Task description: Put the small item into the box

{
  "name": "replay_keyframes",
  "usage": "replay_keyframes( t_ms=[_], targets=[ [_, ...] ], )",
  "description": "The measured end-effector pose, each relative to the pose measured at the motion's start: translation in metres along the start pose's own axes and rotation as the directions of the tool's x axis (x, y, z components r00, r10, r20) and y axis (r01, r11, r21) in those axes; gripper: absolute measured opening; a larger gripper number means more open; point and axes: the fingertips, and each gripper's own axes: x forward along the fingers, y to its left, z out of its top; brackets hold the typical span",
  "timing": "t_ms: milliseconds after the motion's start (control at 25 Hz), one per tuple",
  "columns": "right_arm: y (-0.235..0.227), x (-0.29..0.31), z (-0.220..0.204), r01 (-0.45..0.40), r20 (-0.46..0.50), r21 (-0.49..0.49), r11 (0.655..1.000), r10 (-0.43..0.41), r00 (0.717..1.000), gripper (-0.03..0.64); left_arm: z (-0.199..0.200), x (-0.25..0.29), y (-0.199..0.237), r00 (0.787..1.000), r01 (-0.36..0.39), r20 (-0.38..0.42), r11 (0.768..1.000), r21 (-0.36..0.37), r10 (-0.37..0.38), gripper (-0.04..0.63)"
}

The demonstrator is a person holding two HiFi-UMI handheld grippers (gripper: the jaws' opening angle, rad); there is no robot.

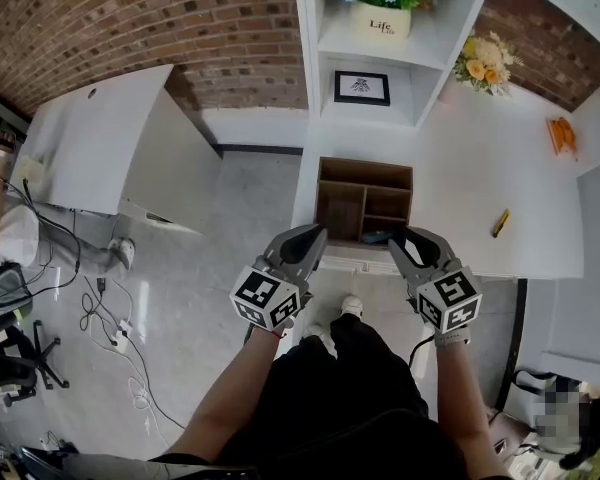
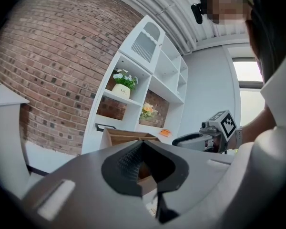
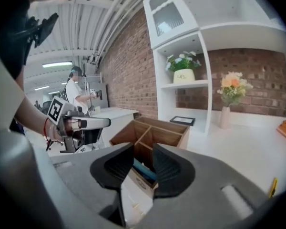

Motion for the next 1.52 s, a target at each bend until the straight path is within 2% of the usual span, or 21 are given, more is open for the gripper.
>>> replay_keyframes(
  t_ms=[200,440,800,1040,1520],
  targets=[
    [0.002,-0.01,0.017,0.044,0.085,-0.04,0.998,-0.04,0.996,0.123,0.005,0.003,-0.003,1.0,0.009,0.004,1.0,0.027,-0.009,0.003],
    [0.0,-0.026,0.033,0.109,0.156,-0.057,0.992,-0.099,0.983,0.1,0.02,0.004,-0.002,0.999,0.003,0.038,0.999,0.046,-0.005,0.003],
    [-0.008,-0.057,0.066,0.16,0.243,0.006,0.987,-0.157,0.957,0.044,0.047,0.005,-0.003,0.999,-0.022,0.043,0.995,0.101,0.017,0.003],
    [-0.008,-0.072,0.092,0.165,0.297,0.037,0.986,-0.169,0.94,0.024,0.074,0.004,-0.008,0.998,-0.017,0.07,0.994,0.112,0.009,0.003],
    [0.002,-0.092,0.14,0.169,0.374,0.0,0.986,-0.157,0.914,0.015,0.117,-0.003,-0.019,0.992,-0.005,0.124,0.991,0.133,-0.011,0.003]
  ],
)
